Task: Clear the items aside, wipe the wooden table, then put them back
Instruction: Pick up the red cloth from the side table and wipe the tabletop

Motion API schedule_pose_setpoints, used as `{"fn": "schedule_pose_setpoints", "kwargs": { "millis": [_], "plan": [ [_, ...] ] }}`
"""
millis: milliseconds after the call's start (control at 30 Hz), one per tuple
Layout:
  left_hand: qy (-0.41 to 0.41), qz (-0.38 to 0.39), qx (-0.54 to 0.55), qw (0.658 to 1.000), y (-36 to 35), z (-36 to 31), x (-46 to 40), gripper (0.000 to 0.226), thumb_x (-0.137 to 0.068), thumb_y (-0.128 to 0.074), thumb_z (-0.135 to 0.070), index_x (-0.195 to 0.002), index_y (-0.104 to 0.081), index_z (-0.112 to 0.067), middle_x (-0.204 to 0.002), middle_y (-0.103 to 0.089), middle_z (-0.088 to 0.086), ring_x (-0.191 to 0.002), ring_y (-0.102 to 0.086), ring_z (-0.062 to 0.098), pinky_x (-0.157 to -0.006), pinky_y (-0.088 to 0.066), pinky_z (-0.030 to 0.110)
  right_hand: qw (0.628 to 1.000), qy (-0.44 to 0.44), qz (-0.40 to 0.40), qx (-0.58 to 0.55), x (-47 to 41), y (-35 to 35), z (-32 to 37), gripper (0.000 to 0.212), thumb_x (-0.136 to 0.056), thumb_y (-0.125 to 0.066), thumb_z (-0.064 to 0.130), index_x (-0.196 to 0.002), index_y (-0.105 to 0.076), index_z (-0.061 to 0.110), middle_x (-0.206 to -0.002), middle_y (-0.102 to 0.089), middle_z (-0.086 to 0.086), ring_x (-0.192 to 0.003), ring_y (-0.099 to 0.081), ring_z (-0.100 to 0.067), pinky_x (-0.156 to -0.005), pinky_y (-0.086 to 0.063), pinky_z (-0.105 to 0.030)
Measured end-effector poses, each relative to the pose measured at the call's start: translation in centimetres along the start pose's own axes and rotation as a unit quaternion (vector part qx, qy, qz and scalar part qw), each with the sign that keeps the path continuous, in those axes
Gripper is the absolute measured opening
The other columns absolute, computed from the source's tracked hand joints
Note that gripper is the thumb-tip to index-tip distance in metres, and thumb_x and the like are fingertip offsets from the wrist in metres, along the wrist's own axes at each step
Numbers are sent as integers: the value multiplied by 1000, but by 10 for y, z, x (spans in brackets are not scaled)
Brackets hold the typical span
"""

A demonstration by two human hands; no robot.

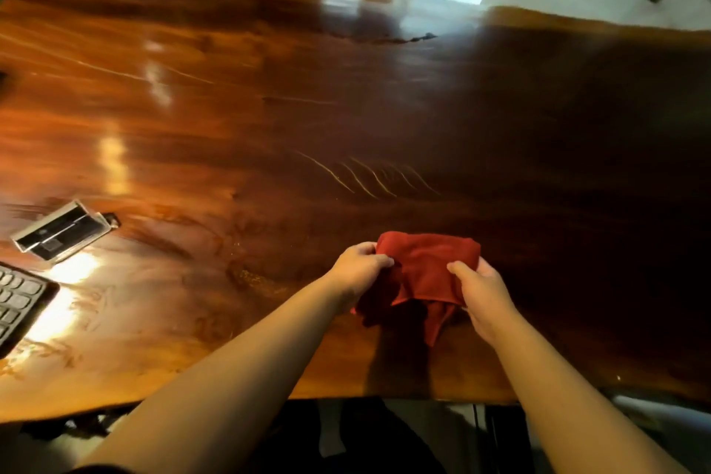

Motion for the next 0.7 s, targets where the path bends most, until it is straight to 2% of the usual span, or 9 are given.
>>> {"fn": "schedule_pose_setpoints", "kwargs": {
  "millis": [67,167,233,300,400,467,533,600,700],
  "plan": [
    [-33,-62,-116,991,3,-6,-17,32,-93,-69,-15,-125,-70,-14,-121,-73,14,-108,-70,32,-101,-54,45,995,41,-23,84,-20,-5,3,38,-93,-64,17,-131,-62,18,-123,-72,-8,-105,-69,-21,-97,-54,-40],
    [-89,-128,-296,942,12,-16,-25,65,-91,-73,-31,-150,-49,-15,-145,-59,9,-130,-58,25,-109,-45,36,971,99,-54,209,-33,-18,4,60,-91,-66,22,-147,-44,17,-144,-55,-11,-127,-56,-28,-107,-45,-42],
    [-120,-149,-351,917,24,-16,-21,73,-89,-75,-38,-153,-45,-19,-150,-55,8,-134,-54,24,-111,-43,38,938,179,-51,293,-33,-29,3,64,-91,-66,25,-150,-41,18,-152,-45,-12,-141,-41,-33,-114,-35,-44],
    [-148,-188,-382,892,43,-11,-10,76,-87,-77,-40,-153,-44,-19,-150,-53,10,-136,-51,24,-112,-38,34,890,265,-3,371,-32,-42,0,63,-94,-63,30,-152,-41,20,-160,-36,-11,-151,-24,-34,-122,-22,-47],
    [-164,-265,-421,852,87,2,15,81,-86,-79,-41,-154,-42,-16,-150,-51,13,-140,-44,26,-113,-32,32,833,298,66,461,-33,-60,-11,66,-97,-50,52,-157,-32,31,-169,-20,-7,-155,-7,-34,-124,-11,-57],
    [-144,-323,-452,819,122,13,33,89,-84,-79,-50,-155,-39,-16,-153,-48,13,-142,-41,29,-116,-33,41,816,263,83,508,-36,-69,-20,76,-93,-33,70,-160,-18,36,-171,-10,-6,-155,1,-40,-121,-5,-63],
    [-91,-369,-476,794,158,26,50,104,-77,-76,-67,-158,-32,-19,-158,-41,13,-147,-33,32,-119,-33,50,798,241,83,546,-39,-76,-29,88,-87,-18,81,-161,-4,36,-172,-2,-8,-154,7,-44,-119,2,-65],
    [-19,-389,-500,774,190,40,66,122,-66,-64,-89,-161,-21,-25,-165,-27,12,-152,-19,35,-119,-29,58,787,237,73,565,-43,-81,-35,92,-85,-11,84,-160,7,35,-172,2,-10,-153,11,-47,-117,7,-67],
    [44,-394,-529,750,233,60,83,139,-50,-41,-108,-162,-5,-34,-172,-7,7,-156,0,36,-116,-21,70,780,239,35,577,-46,-89,-41,91,-86,-11,83,-160,8,33,-171,-1,-13,-152,8,-49,-117,5,-70]
  ]
}}
Point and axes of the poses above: each hand's wrist, its own x-axis away from the middle knuckle, its own y-axis out of the back of the hand, z = x × y, the point moved 2 cm from there along -x, towards the middle knuckle
